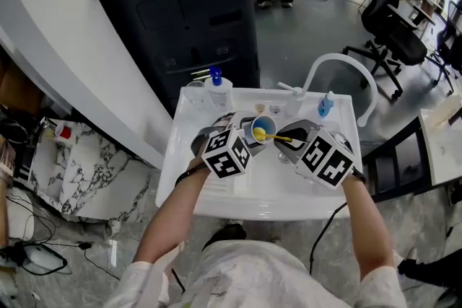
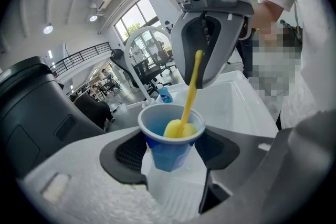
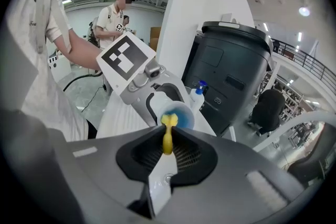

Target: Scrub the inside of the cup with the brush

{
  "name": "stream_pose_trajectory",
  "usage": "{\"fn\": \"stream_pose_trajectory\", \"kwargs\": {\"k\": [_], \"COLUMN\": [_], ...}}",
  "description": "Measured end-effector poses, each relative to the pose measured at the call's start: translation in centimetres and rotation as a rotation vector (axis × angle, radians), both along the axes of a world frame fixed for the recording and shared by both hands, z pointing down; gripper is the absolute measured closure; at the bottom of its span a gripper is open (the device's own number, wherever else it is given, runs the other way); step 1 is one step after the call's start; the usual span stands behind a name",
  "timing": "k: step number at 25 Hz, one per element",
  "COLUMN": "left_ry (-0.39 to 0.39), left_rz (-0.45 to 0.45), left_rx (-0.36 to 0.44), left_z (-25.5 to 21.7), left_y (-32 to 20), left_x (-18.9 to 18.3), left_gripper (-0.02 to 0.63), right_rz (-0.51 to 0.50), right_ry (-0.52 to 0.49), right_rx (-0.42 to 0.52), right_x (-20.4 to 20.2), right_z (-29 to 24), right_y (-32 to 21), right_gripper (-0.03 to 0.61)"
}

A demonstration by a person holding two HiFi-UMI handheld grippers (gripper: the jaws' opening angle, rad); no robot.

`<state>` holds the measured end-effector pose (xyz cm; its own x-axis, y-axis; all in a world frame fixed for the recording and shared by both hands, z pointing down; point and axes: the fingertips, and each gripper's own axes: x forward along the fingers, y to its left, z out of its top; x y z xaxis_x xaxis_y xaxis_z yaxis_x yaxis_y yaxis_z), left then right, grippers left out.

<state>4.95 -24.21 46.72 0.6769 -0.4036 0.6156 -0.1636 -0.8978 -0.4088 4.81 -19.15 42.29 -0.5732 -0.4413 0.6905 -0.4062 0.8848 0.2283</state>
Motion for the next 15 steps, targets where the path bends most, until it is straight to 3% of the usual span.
{"fn": "stream_pose_trajectory", "kwargs": {"k": [15], "left_ry": [-0.002], "left_rz": [0.019], "left_rx": [0.016], "left_z": [-0.1], "left_y": [0.4], "left_x": [0.1], "left_gripper": [0.321], "right_rz": [0.041], "right_ry": [-0.004], "right_rx": [0.044], "right_x": [0.7], "right_z": [-1.2], "right_y": [-1.7], "right_gripper": [0.545]}}
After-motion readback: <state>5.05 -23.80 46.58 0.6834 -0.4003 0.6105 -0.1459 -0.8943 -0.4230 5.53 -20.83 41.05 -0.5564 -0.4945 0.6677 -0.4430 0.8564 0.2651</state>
